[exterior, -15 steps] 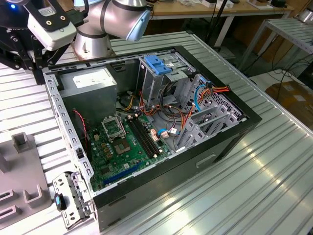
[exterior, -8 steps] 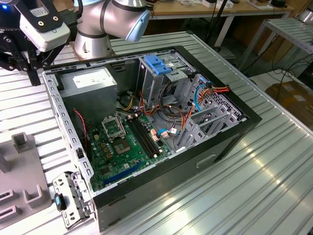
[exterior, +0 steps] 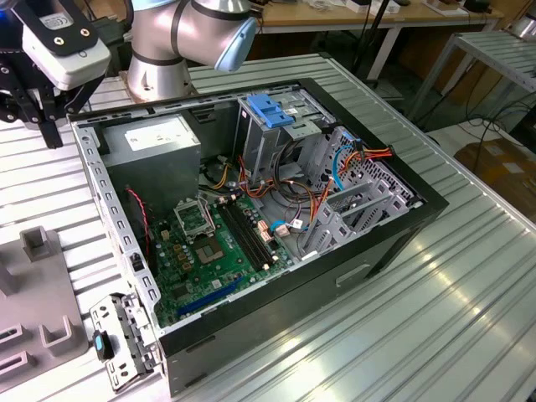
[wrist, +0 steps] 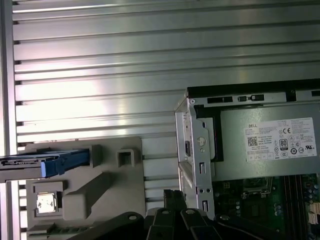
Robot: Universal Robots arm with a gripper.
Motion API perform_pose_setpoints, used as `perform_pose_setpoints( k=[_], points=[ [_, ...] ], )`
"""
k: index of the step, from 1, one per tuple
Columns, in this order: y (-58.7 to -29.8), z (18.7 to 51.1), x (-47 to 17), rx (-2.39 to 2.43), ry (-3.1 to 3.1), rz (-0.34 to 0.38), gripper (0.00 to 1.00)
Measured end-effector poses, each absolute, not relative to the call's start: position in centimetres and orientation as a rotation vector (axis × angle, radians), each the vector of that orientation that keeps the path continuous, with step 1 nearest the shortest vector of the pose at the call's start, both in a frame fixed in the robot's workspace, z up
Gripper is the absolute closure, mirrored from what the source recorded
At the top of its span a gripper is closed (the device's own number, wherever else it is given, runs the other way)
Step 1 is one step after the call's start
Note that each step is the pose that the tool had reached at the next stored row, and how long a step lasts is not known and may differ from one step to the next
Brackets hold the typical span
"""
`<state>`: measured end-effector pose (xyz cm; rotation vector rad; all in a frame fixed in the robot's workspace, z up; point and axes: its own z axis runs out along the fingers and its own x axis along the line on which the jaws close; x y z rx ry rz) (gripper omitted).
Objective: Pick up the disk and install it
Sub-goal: 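Reach for the disk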
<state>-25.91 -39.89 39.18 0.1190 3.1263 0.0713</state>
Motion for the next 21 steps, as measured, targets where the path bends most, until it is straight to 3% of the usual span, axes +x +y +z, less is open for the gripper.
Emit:
perform_pose_setpoints(
  k=[21],
  points=[
    [-39.9,39.1,-27.5,0.119,3.131,0.073,0.90]
  ],
)
